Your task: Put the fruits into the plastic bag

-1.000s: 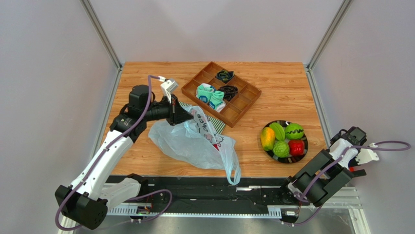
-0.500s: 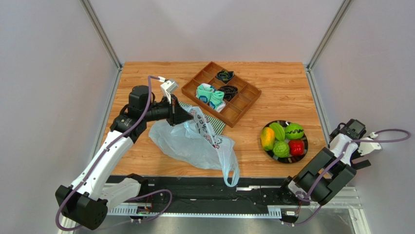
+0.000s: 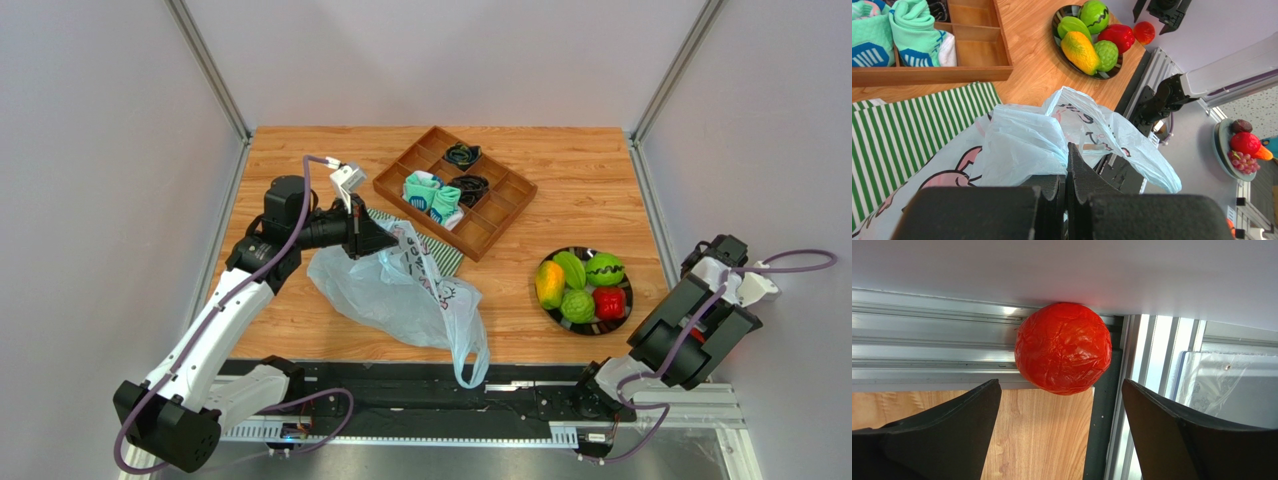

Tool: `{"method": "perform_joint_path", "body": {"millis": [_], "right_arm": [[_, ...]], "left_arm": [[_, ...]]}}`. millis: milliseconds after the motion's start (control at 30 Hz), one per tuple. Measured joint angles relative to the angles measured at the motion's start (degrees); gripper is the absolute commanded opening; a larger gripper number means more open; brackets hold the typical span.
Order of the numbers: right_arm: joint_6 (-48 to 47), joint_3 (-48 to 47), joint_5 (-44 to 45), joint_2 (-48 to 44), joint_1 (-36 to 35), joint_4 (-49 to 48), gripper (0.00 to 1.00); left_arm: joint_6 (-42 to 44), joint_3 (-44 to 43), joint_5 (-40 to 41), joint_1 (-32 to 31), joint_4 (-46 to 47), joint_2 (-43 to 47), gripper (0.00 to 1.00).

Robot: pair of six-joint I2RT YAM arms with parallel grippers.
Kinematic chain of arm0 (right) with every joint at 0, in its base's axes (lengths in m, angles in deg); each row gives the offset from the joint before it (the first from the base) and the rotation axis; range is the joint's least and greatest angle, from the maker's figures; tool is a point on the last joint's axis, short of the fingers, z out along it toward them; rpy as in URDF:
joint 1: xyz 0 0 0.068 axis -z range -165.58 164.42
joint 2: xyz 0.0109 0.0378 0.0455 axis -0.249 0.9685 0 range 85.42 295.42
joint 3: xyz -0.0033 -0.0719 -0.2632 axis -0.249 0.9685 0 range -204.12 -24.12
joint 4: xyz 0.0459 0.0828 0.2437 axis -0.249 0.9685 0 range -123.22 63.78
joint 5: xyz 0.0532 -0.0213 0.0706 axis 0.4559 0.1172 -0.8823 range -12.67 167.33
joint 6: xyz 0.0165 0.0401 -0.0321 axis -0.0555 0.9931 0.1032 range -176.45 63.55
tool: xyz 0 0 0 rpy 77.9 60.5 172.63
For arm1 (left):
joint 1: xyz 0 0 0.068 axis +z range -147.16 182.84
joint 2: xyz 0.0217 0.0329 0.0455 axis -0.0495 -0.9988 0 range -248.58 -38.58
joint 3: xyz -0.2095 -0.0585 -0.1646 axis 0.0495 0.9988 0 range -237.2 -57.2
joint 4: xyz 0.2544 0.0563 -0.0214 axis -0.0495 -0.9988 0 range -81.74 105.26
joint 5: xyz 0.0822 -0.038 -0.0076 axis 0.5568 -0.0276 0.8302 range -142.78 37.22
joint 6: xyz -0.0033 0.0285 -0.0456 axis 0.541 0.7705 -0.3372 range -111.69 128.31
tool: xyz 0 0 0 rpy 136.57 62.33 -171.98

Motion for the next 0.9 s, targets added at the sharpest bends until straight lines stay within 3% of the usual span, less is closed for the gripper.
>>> {"method": "perform_joint_path", "body": {"millis": [900], "right_arm": [[-3.3, -5.6, 12.5, 11.5, -2.6, 6.8, 0.89]], "left_arm": [[0.0, 0.9, -0.5, 0.0, 0.0, 2.4, 0.0]]}}
